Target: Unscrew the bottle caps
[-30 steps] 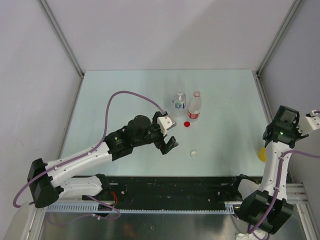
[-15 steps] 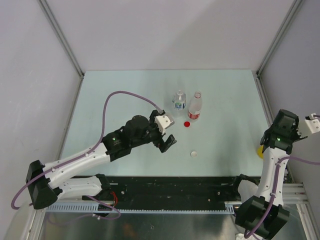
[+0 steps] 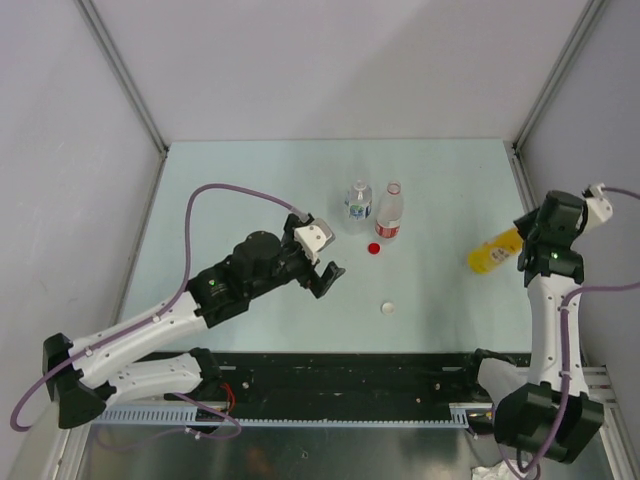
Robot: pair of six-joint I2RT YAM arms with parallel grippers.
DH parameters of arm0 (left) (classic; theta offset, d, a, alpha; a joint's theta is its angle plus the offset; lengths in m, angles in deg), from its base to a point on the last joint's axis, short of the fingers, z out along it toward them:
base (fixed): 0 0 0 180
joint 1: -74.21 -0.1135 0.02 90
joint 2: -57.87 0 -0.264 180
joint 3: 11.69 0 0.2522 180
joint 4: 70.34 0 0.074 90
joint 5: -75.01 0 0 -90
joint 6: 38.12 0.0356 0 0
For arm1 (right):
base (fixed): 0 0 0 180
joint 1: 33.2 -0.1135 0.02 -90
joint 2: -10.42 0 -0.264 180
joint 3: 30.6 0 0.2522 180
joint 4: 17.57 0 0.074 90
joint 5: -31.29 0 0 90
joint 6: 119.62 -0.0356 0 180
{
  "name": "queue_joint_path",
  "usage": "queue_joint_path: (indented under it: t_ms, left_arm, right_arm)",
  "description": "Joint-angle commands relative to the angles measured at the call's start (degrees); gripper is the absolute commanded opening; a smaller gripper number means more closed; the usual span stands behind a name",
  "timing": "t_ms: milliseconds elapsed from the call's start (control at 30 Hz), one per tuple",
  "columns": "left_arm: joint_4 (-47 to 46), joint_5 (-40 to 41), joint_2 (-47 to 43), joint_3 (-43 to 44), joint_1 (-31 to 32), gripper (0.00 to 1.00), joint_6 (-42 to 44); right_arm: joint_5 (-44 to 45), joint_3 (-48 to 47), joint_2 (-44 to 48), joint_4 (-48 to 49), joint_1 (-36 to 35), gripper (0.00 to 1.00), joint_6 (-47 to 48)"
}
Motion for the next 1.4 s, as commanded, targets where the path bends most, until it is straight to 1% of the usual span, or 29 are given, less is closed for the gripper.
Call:
queue_joint_path:
  t_ms: [0,133,233,333,467,567,700,800,1000,1067,1133,1233,1367]
  left_arm:
    - [-1.1,1.7,-0.7,3.5,-1.6,0.99,-0.6]
    - [-1.2,0.2,-0.6,4.0,-3.5,0.99,-2.4]
    - [-1.2,-1.4,-1.0,4.3,-5.0,1.00,-3.9]
    - [-1.2,-3.7,-1.3,4.5,-6.9,0.99,-5.3]
    - [-1.4,-10.2,-2.1,4.8,-11.4,0.99,-9.8]
    - [-1.9,-14.8,-2.9,4.8,-14.2,0.99,-12.3]
    - [-3.0,-19.8,-4.2,4.2,-16.8,0.99,-14.0]
    - [-4.0,-24.5,-6.0,3.5,-19.0,0.99,-14.5]
    - [-4.9,-33.9,-8.9,2.4,-23.9,0.99,-14.9]
    - [-5.2,-37.0,-8.6,1.8,-25.5,0.99,-15.7]
    - [-5.8,-41.7,-7.6,1.4,-27.3,1.00,-17.2]
    - [-7.8,-47.5,-6.3,0.8,-28.6,0.99,-18.7]
    - [-9.2,-52.7,-5.0,0.1,-28.9,1.00,-18.9]
  right_arm:
    - [-2.1,-9.8,-0.4,3.8,-8.4,0.00,1.1]
    - [3.2,-17.2,-1.4,4.5,-17.8,0.00,5.2]
    - [2.4,-20.2,-0.7,7.7,-23.0,0.00,7.6]
    - [-4.4,-22.0,0.0,11.1,-25.3,0.00,7.9]
    - [-19.4,-22.8,1.4,17.0,-26.6,0.00,9.9]
    - [-27.3,-22.9,1.8,21.4,-28.8,0.00,10.4]
    - [-37.8,-22.9,-0.3,25.1,-31.9,0.00,9.2]
    - [-44.6,-22.9,-3.0,25.7,-34.8,0.00,9.1]
    - [-53.8,-22.9,-7.7,25.2,-39.5,0.00,9.5]
    - [-57.2,-22.9,-8.9,25.6,-40.2,0.00,8.2]
    - [-60.2,-22.8,-10.0,27.2,-41.4,0.00,7.2]
    - [-61.9,-22.8,-11.0,27.5,-43.3,0.00,7.1]
    - [-62.7,-22.8,-11.9,27.6,-44.7,0.00,6.6]
